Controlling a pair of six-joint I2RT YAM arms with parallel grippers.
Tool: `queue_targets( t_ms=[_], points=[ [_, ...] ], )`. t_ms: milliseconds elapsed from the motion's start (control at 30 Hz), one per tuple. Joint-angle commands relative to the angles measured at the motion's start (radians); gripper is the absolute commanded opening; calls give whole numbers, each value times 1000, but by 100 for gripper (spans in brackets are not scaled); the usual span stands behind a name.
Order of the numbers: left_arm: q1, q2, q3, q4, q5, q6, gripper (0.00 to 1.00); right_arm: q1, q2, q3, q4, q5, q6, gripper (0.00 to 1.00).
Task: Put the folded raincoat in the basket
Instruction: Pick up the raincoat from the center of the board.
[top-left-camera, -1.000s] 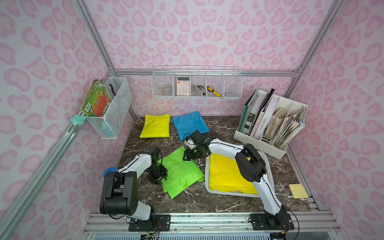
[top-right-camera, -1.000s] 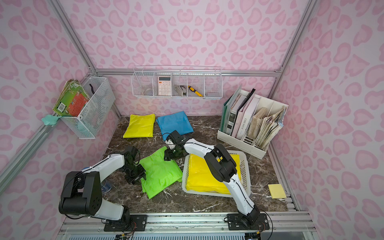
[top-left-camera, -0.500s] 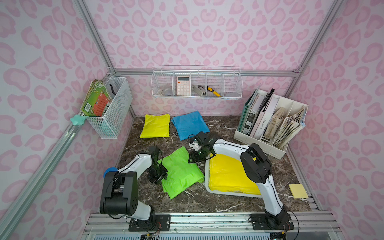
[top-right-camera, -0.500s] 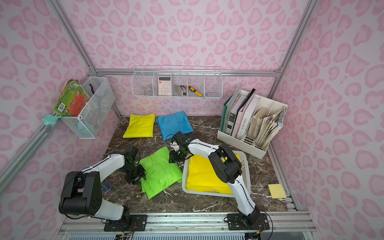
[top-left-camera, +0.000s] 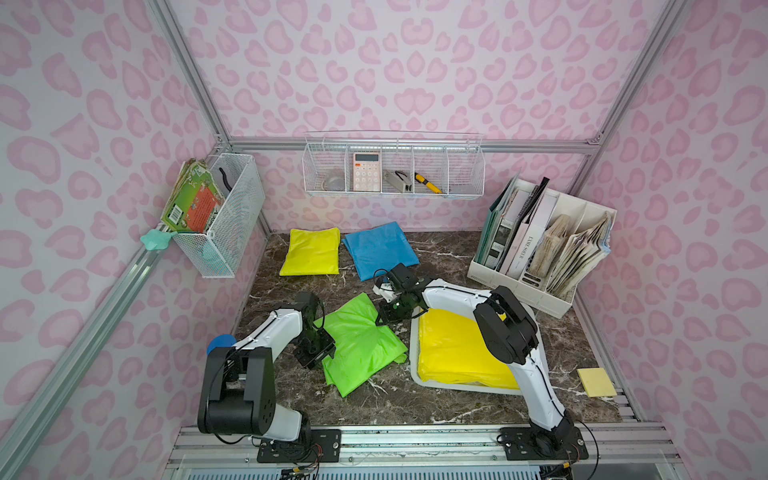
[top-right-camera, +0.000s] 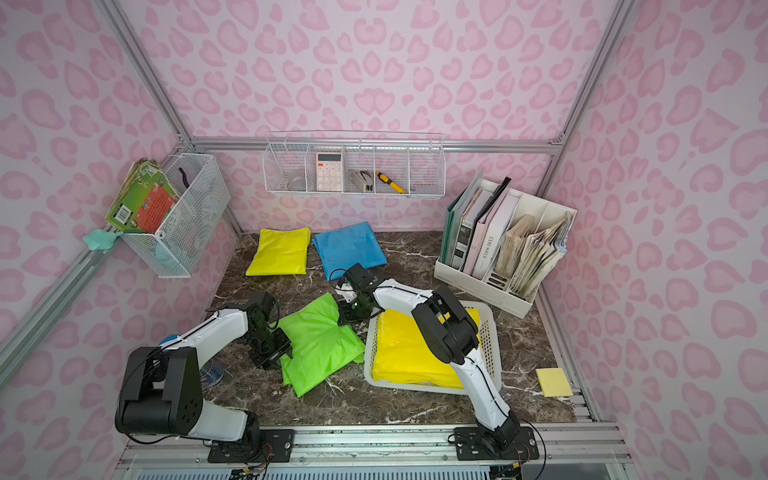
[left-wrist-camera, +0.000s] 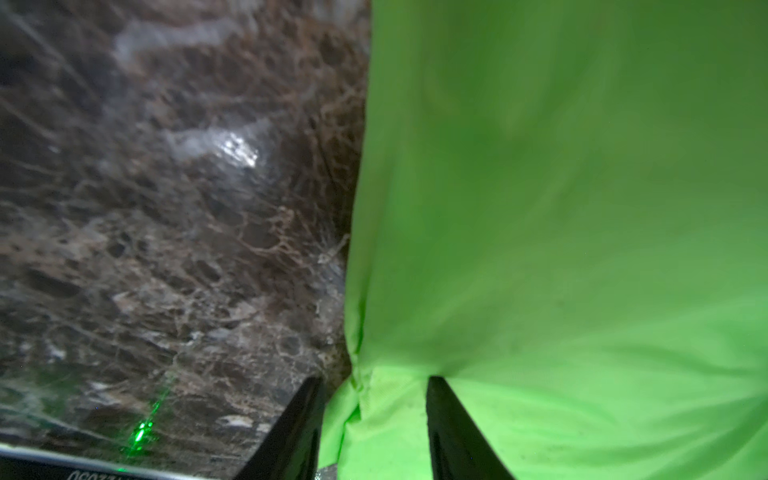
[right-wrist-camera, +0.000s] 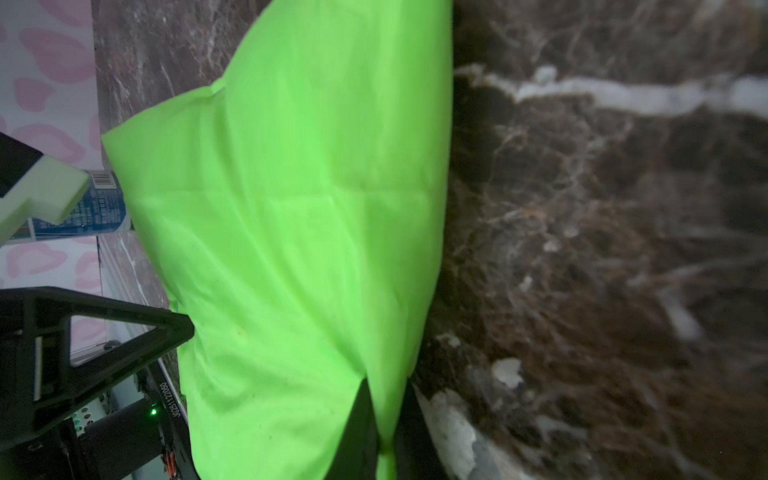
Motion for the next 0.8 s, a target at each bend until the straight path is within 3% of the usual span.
queue_targets(
  t_ms=[0, 167, 533, 767],
  points=[
    [1, -30, -3, 3, -6, -3, 52, -11, -22, 8, -34, 61, -17, 6],
    [1, -75, -22, 44, 1, -7, 55, -21, -40, -19, -43, 75, -36, 6],
    [1, -27, -83, 212, 86, 2, 49, -16, -23, -40, -34, 58, -27, 6],
    [0, 5, -94, 260, 74, 5, 32, -12, -29, -49, -31, 55, -26, 6]
  ],
)
